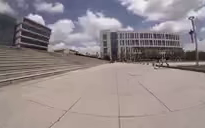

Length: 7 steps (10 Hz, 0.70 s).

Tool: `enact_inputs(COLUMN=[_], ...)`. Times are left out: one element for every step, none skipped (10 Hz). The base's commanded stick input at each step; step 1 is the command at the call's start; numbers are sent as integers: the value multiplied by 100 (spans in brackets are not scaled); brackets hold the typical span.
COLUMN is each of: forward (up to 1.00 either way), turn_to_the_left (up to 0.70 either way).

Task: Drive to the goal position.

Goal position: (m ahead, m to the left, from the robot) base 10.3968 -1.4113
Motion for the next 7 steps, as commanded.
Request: enact_inputs(forward=[70,70,70,70,70,70,70], turn_to_the_left=[2,2,2,2,2,2,2])
